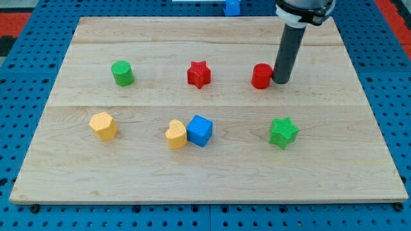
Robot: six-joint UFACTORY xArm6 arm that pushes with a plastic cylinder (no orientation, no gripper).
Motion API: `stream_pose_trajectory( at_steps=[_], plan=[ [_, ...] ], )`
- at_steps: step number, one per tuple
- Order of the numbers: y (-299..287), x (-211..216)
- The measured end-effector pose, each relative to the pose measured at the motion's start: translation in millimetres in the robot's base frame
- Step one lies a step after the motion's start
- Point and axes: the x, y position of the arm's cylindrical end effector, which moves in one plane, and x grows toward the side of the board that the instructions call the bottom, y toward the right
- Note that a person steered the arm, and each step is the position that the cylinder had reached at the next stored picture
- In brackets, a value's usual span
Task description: Move the green star to the right of the red circle
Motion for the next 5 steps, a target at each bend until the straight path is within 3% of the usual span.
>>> stream_pose_trajectory(
  at_steps=[2,3,4,5],
  plan=[
    [-12,11],
    [52,73],
    [58,162],
    [1,174]
  ],
)
